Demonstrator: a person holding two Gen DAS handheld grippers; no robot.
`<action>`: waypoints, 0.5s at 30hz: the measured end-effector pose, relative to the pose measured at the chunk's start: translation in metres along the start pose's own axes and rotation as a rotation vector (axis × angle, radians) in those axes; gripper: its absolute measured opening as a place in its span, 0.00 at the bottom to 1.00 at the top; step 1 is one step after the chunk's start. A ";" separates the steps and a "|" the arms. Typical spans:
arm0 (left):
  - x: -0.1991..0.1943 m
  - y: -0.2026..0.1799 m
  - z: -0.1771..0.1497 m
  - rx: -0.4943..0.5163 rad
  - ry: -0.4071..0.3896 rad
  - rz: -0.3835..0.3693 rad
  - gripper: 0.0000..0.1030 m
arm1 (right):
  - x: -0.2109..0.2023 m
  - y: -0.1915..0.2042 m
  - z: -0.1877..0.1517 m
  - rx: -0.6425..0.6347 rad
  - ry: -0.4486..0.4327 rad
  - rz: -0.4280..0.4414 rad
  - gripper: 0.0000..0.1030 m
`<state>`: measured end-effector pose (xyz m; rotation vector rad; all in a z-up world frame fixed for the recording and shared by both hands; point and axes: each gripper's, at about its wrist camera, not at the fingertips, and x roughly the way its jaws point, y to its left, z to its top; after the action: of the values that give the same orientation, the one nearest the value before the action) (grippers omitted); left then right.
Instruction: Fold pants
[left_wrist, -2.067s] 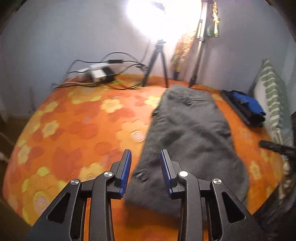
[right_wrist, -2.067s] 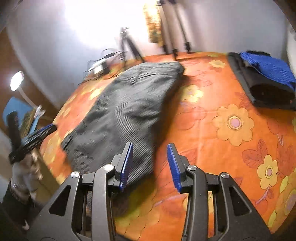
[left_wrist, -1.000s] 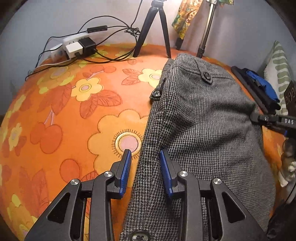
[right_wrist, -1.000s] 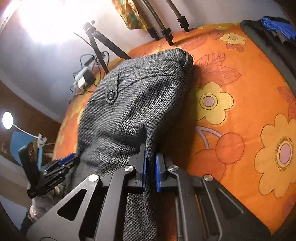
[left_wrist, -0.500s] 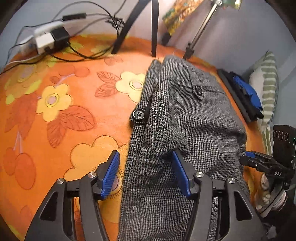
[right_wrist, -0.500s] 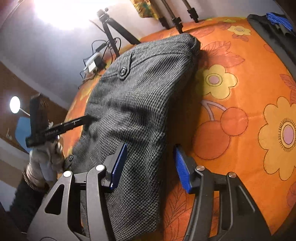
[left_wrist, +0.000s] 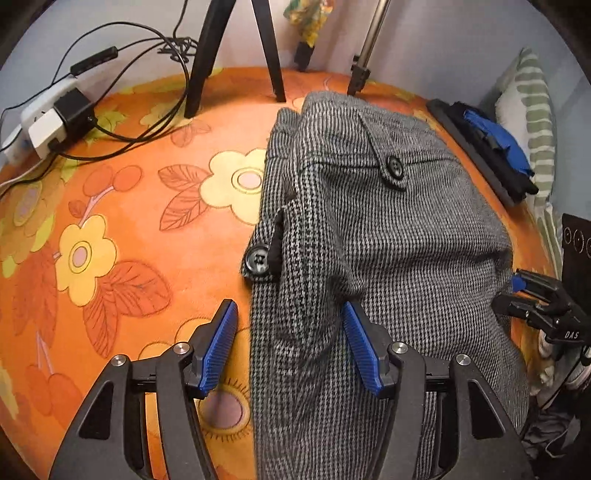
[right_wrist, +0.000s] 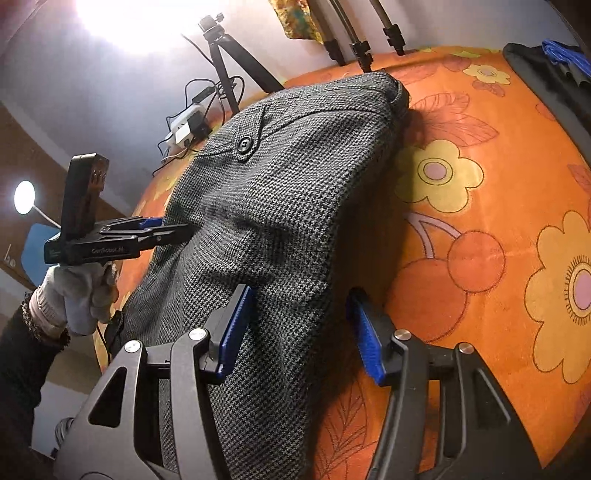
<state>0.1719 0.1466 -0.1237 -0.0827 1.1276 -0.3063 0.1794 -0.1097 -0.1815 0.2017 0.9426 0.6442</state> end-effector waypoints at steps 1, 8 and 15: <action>0.000 0.000 -0.001 0.001 -0.011 0.001 0.57 | 0.000 0.001 0.000 -0.012 0.001 -0.005 0.55; -0.002 -0.010 -0.004 0.033 -0.028 0.027 0.37 | 0.005 0.009 0.000 -0.059 0.012 -0.010 0.47; -0.001 -0.006 -0.005 -0.009 -0.044 -0.024 0.17 | 0.014 0.011 -0.001 -0.038 0.053 0.050 0.18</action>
<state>0.1655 0.1419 -0.1242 -0.1105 1.0854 -0.3198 0.1797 -0.0928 -0.1875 0.1754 0.9778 0.7162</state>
